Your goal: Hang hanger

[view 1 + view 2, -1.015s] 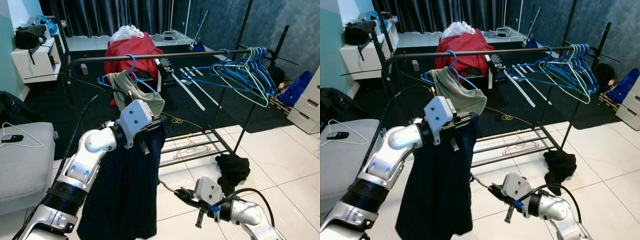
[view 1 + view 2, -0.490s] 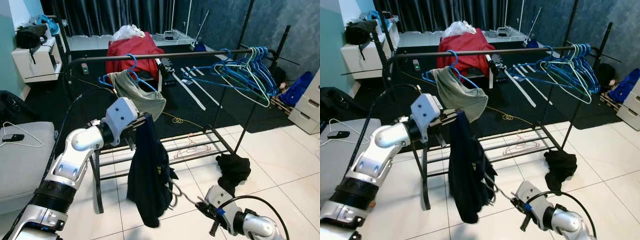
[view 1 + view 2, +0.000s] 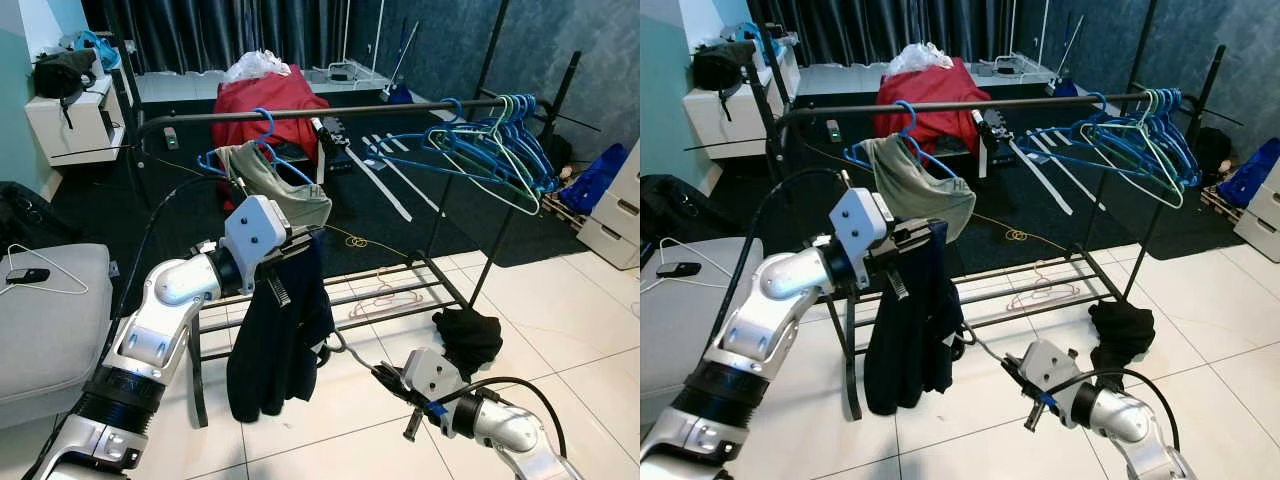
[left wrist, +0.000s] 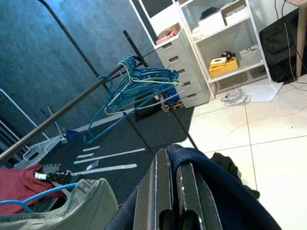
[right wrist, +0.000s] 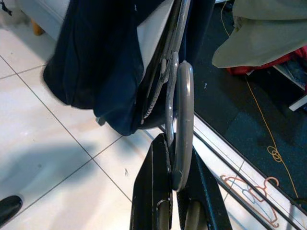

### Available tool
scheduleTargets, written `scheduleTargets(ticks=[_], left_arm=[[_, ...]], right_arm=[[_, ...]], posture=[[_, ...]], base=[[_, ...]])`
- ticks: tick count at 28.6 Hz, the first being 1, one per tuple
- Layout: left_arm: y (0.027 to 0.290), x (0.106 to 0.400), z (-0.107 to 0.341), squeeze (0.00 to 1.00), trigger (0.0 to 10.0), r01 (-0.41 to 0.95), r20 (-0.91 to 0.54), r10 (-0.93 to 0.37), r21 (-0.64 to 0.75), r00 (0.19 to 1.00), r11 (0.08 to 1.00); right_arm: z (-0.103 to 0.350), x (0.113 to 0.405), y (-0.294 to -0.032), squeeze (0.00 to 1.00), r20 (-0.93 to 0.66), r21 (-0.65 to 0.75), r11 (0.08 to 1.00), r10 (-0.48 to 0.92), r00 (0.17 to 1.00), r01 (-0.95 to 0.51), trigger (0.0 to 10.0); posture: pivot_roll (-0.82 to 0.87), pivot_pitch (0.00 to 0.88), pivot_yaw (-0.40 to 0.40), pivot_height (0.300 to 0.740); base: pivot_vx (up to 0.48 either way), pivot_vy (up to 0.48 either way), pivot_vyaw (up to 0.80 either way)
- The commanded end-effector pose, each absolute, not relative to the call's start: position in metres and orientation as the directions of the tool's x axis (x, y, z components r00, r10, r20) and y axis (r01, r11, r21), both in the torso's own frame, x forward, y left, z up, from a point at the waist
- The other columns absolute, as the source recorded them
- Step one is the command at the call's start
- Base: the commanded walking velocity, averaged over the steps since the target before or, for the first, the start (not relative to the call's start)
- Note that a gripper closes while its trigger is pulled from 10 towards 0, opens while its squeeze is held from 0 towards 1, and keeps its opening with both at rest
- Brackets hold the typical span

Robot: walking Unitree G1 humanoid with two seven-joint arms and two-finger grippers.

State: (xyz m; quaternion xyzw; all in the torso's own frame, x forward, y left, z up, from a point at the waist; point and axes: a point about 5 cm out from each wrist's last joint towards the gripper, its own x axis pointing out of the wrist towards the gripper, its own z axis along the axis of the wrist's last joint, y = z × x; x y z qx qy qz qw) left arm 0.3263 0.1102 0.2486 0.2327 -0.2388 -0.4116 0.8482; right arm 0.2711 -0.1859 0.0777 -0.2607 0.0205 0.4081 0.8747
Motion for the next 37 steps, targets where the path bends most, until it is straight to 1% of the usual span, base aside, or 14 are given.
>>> scheduleTargets(ticks=[1,3,4,5,6,7,8,10,22,23,24,25,33,37], left_arm=[[0.106,0.323,0.248,0.00,1.5,0.603,0.213,-0.829,0.596,0.518,0.530],[0.105,0.323,0.248,0.00,4.6,0.604,0.218,-0.830,0.595,0.513,0.530],[0.105,0.323,0.248,0.00,4.6,0.604,0.218,-0.830,0.595,0.513,0.530],[0.105,0.323,0.249,0.00,10.0,0.602,0.224,-0.826,0.591,0.517,0.537],[0.105,0.323,0.249,0.00,10.0,0.602,0.224,-0.826,0.591,0.517,0.537],[0.106,0.324,0.249,0.14,10.0,0.603,0.225,-0.825,0.587,0.519,0.540],[0.106,0.324,0.249,0.14,10.0,0.603,0.225,-0.825,0.587,0.519,0.540],[0.110,0.327,0.254,1.00,10.0,0.582,0.245,-0.808,0.586,0.537,0.564],[0.117,0.331,0.264,1.00,10.0,0.526,0.303,-0.766,0.583,0.568,0.620],[0.117,0.332,0.264,0.18,10.0,0.515,0.308,-0.758,0.584,0.575,0.628],[0.117,0.332,0.264,0.18,10.0,0.515,0.308,-0.758,0.584,0.575,0.628],[0.119,0.332,0.266,0.00,10.0,0.509,0.320,-0.749,0.576,0.580,0.640],[0.138,0.335,0.278,0.00,10.0,0.518,0.413,-0.669,0.426,0.618,0.742],[0.164,0.336,0.276,0.00,10.0,0.446,0.474,-0.530,0.287,0.703,0.848]], right_arm=[[0.084,0.272,-0.183,0.00,-0.202,-0.470,0.530,0.714,0.671,-0.706,10.0],[0.085,0.274,-0.184,0.00,-0.184,-0.478,0.546,0.704,0.686,-0.688,10.0],[0.085,0.274,-0.184,0.00,-0.184,-0.478,0.546,0.704,0.686,-0.688,10.0],[0.086,0.275,-0.184,0.00,-0.180,-0.479,0.549,0.702,0.689,-0.684,10.0],[0.086,0.275,-0.184,0.00,-0.180,-0.479,0.549,0.702,0.689,-0.684,10.0],[0.086,0.275,-0.184,0.00,-0.178,-0.481,0.550,0.702,0.690,-0.683,10.0],[0.086,0.275,-0.184,0.00,-0.178,-0.481,0.550,0.702,0.690,-0.683,10.0],[0.086,0.275,-0.184,0.00,-0.177,-0.481,0.550,0.702,0.690,-0.683,10.0],[0.087,0.277,-0.184,0.00,-0.167,-0.487,0.555,0.698,0.696,-0.674,10.0],[0.087,0.277,-0.184,0.00,-0.165,-0.487,0.558,0.697,0.698,-0.672,10.0],[0.087,0.277,-0.184,0.00,-0.165,-0.487,0.558,0.697,0.698,-0.672,10.0],[0.087,0.277,-0.184,0.00,-0.164,-0.486,0.560,0.696,0.699,-0.671,10.0],[0.088,0.280,-0.186,0.00,-0.147,-0.481,0.589,0.676,0.722,-0.649,10.0],[0.095,0.284,-0.187,0.00,-0.083,-0.462,0.643,0.654,0.752,-0.610,10.0]], posture=[[-0.10,0.055,-0.024,0.740],[-0.10,0.053,-0.022,0.740],[-0.10,0.053,-0.022,0.740],[-0.10,0.052,-0.022,0.740],[-0.10,0.052,-0.022,0.740],[-0.10,0.051,-0.022,0.740],[-0.10,0.051,-0.022,0.740],[-0.10,0.049,-0.023,0.740],[-0.09,0.041,-0.023,0.740],[-0.09,0.040,-0.024,0.740],[-0.09,0.040,-0.024,0.740],[-0.09,0.041,-0.024,0.740],[-0.10,0.042,-0.024,0.740],[-0.10,0.057,-0.023,0.740]], base=[[0.000,0.000,0.00],[0.000,0.000,0.00],[0.000,0.000,0.00],[0.000,0.000,0.00],[0.000,0.000,0.00],[0.000,0.000,0.00],[0.000,0.000,0.00],[0.000,0.000,0.00],[0.000,0.000,0.00],[0.000,0.000,0.00],[0.000,0.000,0.00],[0.000,0.000,0.00],[0.000,0.000,0.00],[0.000,0.000,0.00]])
